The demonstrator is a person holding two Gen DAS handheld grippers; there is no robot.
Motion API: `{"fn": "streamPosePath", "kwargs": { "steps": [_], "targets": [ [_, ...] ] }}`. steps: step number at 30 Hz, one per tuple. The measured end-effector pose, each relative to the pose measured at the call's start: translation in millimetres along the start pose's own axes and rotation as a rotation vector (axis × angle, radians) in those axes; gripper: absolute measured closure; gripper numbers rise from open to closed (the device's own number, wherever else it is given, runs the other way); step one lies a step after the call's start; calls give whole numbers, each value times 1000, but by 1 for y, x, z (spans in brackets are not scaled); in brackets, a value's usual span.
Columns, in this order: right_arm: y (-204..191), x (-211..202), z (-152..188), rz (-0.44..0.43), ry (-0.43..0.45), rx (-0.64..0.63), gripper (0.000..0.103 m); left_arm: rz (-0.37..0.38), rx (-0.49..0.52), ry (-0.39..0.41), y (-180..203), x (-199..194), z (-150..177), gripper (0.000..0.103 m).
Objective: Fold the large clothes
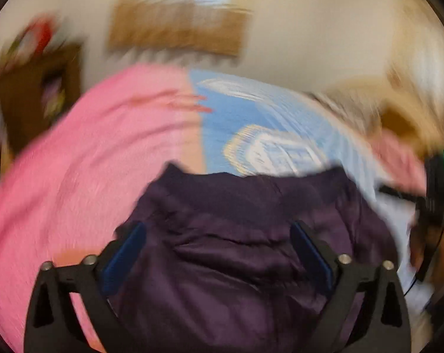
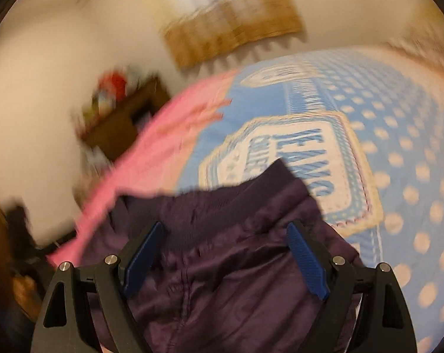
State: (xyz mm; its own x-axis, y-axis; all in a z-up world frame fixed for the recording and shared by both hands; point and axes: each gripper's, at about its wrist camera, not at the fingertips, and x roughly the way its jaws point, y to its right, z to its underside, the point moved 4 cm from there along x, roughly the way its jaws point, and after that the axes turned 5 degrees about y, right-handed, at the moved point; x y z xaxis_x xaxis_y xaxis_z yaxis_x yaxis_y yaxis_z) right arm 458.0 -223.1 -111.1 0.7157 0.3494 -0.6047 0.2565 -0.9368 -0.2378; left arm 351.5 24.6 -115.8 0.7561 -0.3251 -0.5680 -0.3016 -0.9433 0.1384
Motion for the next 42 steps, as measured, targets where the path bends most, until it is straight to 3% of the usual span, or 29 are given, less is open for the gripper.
{"fn": "streamPosePath", "kwargs": {
  "steps": [2, 3, 5, 6, 7, 8, 9, 10, 12, 15, 22, 25, 27, 28, 32, 37, 42],
  "targets": [
    [-9, 24, 9, 27, -84, -63, 17, 22, 86, -5, 19, 5, 2, 8],
    [-9, 34, 12, 51, -115, -74, 17, -3, 142, -7, 26, 12, 5, 8],
    [-5, 53, 24, 88, -174, -111, 35, -109, 232, -53, 26, 37, 10, 8],
    [-1, 60, 29, 117, -186, -123, 43, -122, 226, -82, 22, 47, 13, 13],
    [1, 63, 30, 125, -186, -120, 52, -115, 177, -127, 11, 62, 17, 22],
    [1, 62, 30, 122, -179, -128, 61, -69, 91, -167, -2, 69, 22, 37],
    [-1, 61, 31, 119, -168, -144, 66, -33, 38, -175, -11, 71, 24, 45],
    [-4, 56, 31, 120, -152, -160, 75, -10, 17, -163, -12, 72, 23, 50],
    [-11, 44, 29, 125, -92, -200, 83, 5, 28, -112, -12, 61, 19, 78],
    [-20, 28, 19, 133, -18, -196, 86, 23, 14, -54, -4, 38, 12, 85],
    [-16, 6, -7, 190, 140, -138, 87, -22, -1, 134, 0, 29, -27, 85],
    [-8, 33, -6, 217, 75, -113, 85, -130, 82, 60, 2, 62, -19, 82],
    [-1, 59, 6, 251, 11, -135, 77, -212, 111, -56, -6, 100, -1, 68],
    [3, 67, 12, 251, -18, -123, 74, -230, 108, -72, -12, 105, 5, 65],
    [12, 88, 18, 257, -94, -93, 69, -273, 123, -70, -16, 114, 11, 54],
    [13, 97, 21, 273, -118, -109, 67, -234, 66, -98, -23, 117, 14, 51],
    [11, 99, 22, 284, -121, -117, 67, -243, 69, -98, -23, 115, 18, 49]
  ]
}}
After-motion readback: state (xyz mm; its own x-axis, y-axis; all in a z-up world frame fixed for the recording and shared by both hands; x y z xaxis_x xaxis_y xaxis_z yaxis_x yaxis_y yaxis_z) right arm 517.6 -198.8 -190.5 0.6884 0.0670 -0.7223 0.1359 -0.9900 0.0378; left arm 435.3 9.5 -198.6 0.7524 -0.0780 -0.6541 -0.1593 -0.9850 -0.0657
